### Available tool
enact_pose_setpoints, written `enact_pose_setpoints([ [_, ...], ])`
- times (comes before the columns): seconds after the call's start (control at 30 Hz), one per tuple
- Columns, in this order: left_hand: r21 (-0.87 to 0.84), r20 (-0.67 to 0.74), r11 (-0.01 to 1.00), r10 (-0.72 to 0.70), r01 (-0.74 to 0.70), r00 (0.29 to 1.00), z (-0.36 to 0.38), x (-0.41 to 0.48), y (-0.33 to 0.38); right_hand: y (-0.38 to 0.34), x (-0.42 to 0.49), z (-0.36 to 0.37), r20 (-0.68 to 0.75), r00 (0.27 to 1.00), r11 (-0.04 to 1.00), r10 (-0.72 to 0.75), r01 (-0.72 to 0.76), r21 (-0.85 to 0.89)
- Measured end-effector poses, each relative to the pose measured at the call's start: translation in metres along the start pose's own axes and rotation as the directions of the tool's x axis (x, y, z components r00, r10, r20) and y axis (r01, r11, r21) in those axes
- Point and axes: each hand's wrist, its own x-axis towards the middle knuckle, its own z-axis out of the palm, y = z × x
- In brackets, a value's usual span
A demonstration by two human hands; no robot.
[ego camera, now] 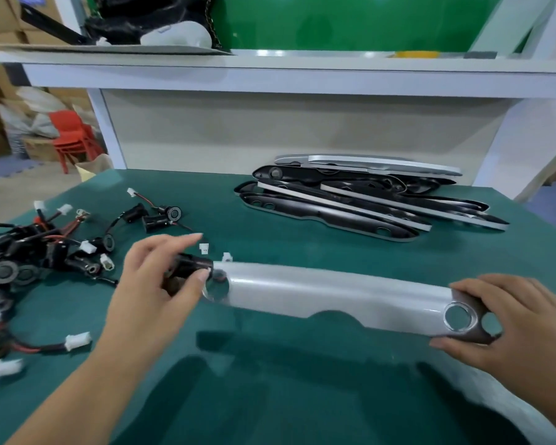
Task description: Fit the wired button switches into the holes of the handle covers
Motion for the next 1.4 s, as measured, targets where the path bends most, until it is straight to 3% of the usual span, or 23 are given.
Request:
enact_pose_setpoints([
  [0.03, 0.160, 0.004, 0.981, 0.114, -0.113, 0.993, 0.002, -0.002, 0.007, -0.004, -0.001, 0.001, -0.023, 0.999, 1.000, -0.029, 0.029, -0.005],
  [0.1, 0.322, 0.076, 0.919, 0.216, -0.229, 0.973, 0.007, -0.003, 0.017, -0.010, -0.002, 0.004, -0.035, 0.997, 0.997, -0.075, 0.075, -0.002],
  [0.23, 0.292, 0.235, 0.920, 0.195, -0.260, 0.952, 0.009, -0.006, 0.023, -0.010, -0.004, 0.004, -0.018, 0.997, 0.997, -0.073, 0.073, -0.013],
  [0.4, 0.371, 0.218, 0.868, 0.264, -0.330, 0.940, 0.006, -0.002, 0.015, -0.006, -0.002, -0.004, -0.001, 0.999, 0.998, 0.033, -0.033, 0.054],
  [0.57, 0.410, 0.263, 0.848, 0.242, -0.335, 0.934, 0.014, -0.004, 0.019, -0.010, -0.001, -0.006, 0.013, 1.000, 0.996, 0.022, -0.023, 0.083],
  [0.67, 0.242, 0.175, 0.952, 0.147, -0.187, 0.974, 0.013, 0.004, 0.020, -0.004, -0.001, -0.007, 0.013, 1.000, 0.996, 0.016, -0.018, 0.085],
  [0.77, 0.097, 0.089, 0.989, -0.120, 0.111, 0.989, 0.012, 0.019, 0.016, 0.006, 0.001, -0.009, 0.023, 0.999, 0.994, 0.045, -0.047, 0.097],
  [0.83, -0.087, 0.220, 0.932, -0.326, 0.351, 0.919, 0.017, 0.021, 0.014, 0.014, 0.002, -0.009, 0.042, 0.997, 0.993, 0.069, -0.073, 0.095],
  [0.9, -0.283, 0.321, 0.821, -0.406, 0.495, 0.856, 0.026, 0.018, 0.015, 0.024, 0.000, -0.007, 0.136, 0.986, 0.989, 0.097, -0.111, 0.102],
  [1.0, -0.281, 0.326, 0.835, -0.380, 0.473, 0.865, 0.040, 0.012, 0.017, 0.026, -0.003, -0.005, 0.436, 0.887, 0.968, 0.153, -0.224, 0.115],
  [1.07, -0.259, 0.345, 0.851, -0.361, 0.457, 0.866, 0.050, 0.009, 0.021, 0.014, -0.002, 0.004, 0.526, 0.841, 0.987, 0.124, -0.159, 0.022],
  [1.17, -0.253, 0.356, 0.857, -0.348, 0.448, 0.867, 0.060, 0.004, 0.023, -0.031, 0.005, 0.017, 0.461, 0.887, 1.000, 0.025, -0.024, -0.007],
  [1.3, -0.288, 0.349, 0.842, -0.351, 0.456, 0.869, 0.062, 0.000, 0.024, -0.106, 0.021, 0.026, 0.344, 0.926, 0.966, -0.155, 0.069, 0.248],
  [1.4, -0.313, 0.351, 0.823, -0.364, 0.474, 0.863, 0.060, -0.004, 0.024, -0.151, 0.036, 0.035, 0.333, 0.928, 0.930, -0.166, 0.035, 0.366],
])
